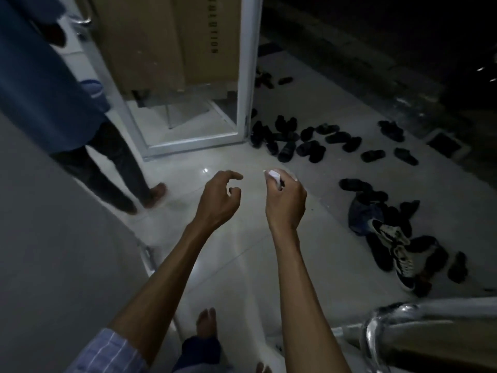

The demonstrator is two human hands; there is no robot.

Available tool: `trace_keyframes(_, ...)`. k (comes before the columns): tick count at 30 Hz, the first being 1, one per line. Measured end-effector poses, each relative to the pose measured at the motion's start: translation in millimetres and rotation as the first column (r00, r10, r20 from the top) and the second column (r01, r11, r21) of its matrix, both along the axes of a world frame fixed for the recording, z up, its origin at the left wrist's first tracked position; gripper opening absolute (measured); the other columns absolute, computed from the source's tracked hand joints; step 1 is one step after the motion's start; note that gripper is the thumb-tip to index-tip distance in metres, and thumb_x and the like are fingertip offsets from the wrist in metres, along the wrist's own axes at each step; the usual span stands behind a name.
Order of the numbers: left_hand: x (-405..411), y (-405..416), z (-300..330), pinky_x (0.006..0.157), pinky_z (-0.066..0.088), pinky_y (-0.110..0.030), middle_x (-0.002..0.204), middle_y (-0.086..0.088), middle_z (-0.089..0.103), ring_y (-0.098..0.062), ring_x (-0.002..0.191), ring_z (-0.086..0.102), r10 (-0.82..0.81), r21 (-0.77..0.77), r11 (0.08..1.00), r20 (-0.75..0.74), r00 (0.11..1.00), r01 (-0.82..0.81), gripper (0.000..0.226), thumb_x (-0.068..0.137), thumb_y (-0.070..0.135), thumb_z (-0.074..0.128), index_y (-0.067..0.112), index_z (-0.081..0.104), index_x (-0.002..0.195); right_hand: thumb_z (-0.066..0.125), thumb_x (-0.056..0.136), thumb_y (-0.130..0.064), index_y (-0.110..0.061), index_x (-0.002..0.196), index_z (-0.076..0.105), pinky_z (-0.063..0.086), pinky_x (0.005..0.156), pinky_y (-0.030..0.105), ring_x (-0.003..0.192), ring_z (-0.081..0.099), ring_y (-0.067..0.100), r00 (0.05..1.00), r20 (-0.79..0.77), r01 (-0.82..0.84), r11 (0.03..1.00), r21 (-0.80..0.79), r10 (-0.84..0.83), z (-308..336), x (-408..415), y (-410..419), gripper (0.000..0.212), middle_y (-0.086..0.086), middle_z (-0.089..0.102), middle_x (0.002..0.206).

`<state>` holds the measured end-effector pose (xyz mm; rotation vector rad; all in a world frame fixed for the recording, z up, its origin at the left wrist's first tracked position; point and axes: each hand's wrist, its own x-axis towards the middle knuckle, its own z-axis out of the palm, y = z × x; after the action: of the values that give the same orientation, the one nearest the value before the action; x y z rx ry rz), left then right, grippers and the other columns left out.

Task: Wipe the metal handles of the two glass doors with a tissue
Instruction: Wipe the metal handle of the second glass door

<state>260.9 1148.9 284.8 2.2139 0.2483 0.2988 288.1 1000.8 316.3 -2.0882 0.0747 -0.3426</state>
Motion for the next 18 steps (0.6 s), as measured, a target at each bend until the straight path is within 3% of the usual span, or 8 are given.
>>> trace_keyframes(5, 65, 6, 17, 0.109, 0.047, -0.034, 0.133, -0.002, 0.065, -0.017, 0.124, 0.059, -0.180, 0.019, 0.984, 0.042, 0.983, 0.179, 0.034, 0.094, 0.010, 0.056, 0.016, 0.068, 0.126, 0.060, 0.102, -0.032, -0.028, 0.108, 0.078, 0.054, 0.071, 0.036, 0.097, 0.062, 0.020, 0.988, 0.011, 0.153, 0.988, -0.036, -0.153, 13, 38, -9, 0.019, -0.004, 0.067, 0.105)
trace_keyframes(10, 122, -13, 38, 0.106, 0.040, -0.024, 0.136, 0.000, 0.064, -0.014, 0.127, 0.057, -0.341, 0.025, 0.940, 0.041, 0.939, 0.340, 0.038, 0.095, 0.011, 0.054, 0.017, 0.067, 0.130, 0.060, 0.102, -0.032, -0.026, 0.110, 0.078, 0.050, 0.069, 0.033, 0.095, 0.062, 0.020, 0.964, 0.045, 0.264, 0.963, -0.057, -0.262, 17, 73, -24, 0.021, -0.003, 0.066, 0.106)
trace_keyframes(15, 179, -42, 53, 0.105, 0.048, -0.032, 0.132, -0.002, 0.065, -0.017, 0.122, 0.061, -0.516, 0.055, 0.856, 0.104, 0.850, 0.513, 0.040, 0.093, 0.015, 0.053, 0.017, 0.068, 0.130, 0.060, 0.100, -0.027, -0.023, 0.109, 0.079, 0.051, 0.071, 0.034, 0.096, 0.060, 0.022, 0.932, 0.071, 0.360, 0.932, -0.049, -0.356, 14, 114, -46, 0.022, 0.000, 0.066, 0.106)
trace_keyframes(18, 209, -68, 57, 0.100, 0.049, -0.029, 0.131, -0.001, 0.065, -0.012, 0.113, 0.060, -0.603, 0.086, 0.798, 0.138, 0.786, 0.597, 0.038, 0.094, 0.009, 0.057, 0.016, 0.067, 0.131, 0.061, 0.099, -0.026, -0.023, 0.105, 0.079, 0.043, 0.067, 0.030, 0.095, 0.060, 0.023, 0.901, 0.089, 0.433, 0.897, -0.094, -0.425, 11, 137, -67, 0.020, 0.001, 0.068, 0.105)
